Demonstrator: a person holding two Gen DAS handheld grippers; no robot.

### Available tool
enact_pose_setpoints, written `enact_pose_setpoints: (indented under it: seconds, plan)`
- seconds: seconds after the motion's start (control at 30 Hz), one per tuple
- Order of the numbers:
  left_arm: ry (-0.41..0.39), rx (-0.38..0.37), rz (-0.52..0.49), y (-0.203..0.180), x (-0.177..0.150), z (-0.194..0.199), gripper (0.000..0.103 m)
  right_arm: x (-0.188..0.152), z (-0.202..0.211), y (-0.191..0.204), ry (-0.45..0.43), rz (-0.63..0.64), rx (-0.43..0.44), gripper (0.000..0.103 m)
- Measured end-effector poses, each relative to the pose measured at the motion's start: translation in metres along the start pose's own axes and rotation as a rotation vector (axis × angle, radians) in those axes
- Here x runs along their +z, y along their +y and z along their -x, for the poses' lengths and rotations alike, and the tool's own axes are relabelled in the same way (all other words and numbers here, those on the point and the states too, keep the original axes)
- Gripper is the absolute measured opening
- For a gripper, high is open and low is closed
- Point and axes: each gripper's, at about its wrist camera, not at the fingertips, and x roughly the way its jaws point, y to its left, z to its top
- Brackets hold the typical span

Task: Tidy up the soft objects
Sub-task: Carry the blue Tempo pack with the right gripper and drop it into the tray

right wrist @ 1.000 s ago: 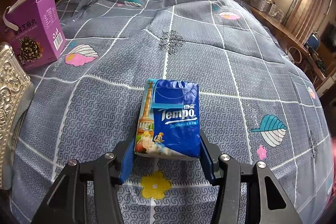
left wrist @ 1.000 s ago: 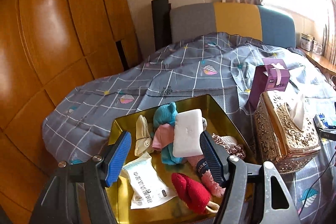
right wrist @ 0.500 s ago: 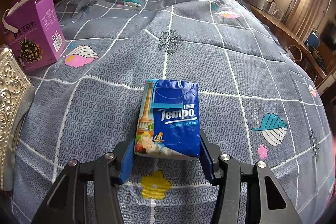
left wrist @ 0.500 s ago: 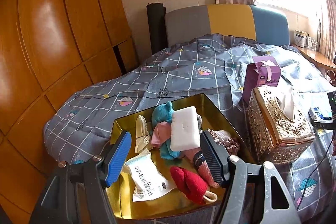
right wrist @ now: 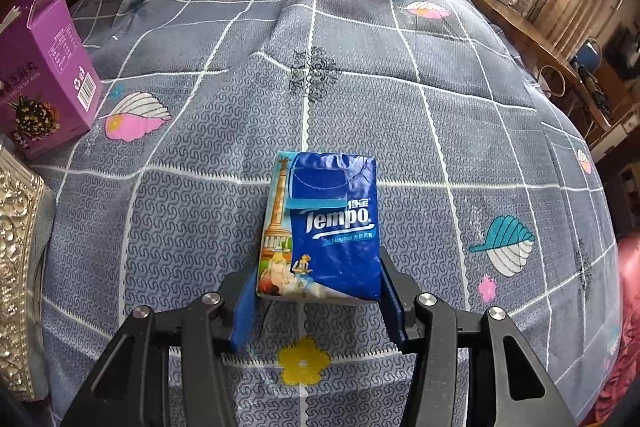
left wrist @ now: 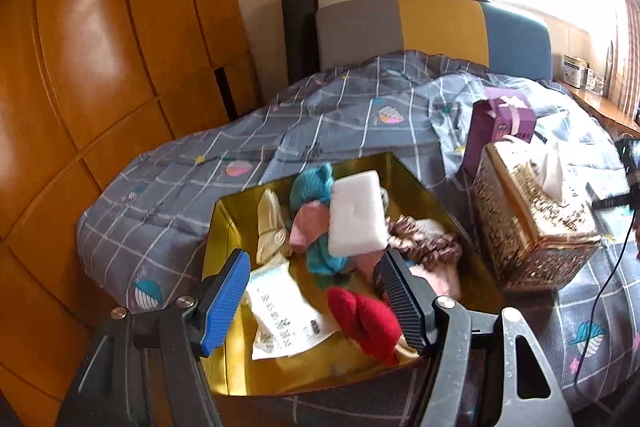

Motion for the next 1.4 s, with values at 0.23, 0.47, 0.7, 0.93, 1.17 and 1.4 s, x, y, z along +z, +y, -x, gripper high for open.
enact_pose_setpoints:
  seconds: [0.23, 0.47, 0.7, 0.93, 1.17, 1.4]
  plan:
    - [0.035, 0.033, 0.058, 0.022, -0.011, -0.008, 0.069, 0.035, 0.023, 0.017, -0.053, 0.033, 0.019, 0.052]
    - [0.041, 0.054, 0.099, 0.037, -0.015, -0.007, 0.069, 0.064, 0.069, 0.049, -0.175, 0.080, 0.080, 0.052]
    - [0.045, 0.053, 0.119, 0.044, -0.016, -0.009, 0.069, 0.073, 0.131, 0.104, -0.313, 0.194, 0.171, 0.052]
    - [0.048, 0.052, 0.134, 0.047, -0.017, -0.010, 0.069, 0.052, 0.189, 0.172, -0.422, 0.373, 0.317, 0.052]
    - [0.057, 0.054, 0.151, 0.052, -0.019, -0.013, 0.069, 0.011, 0.214, 0.241, -0.425, 0.546, 0.456, 0.052]
    - [0.064, 0.068, 0.176, 0.059, -0.022, -0.016, 0.069, -0.040, 0.197, 0.311, -0.317, 0.707, 0.574, 0.052]
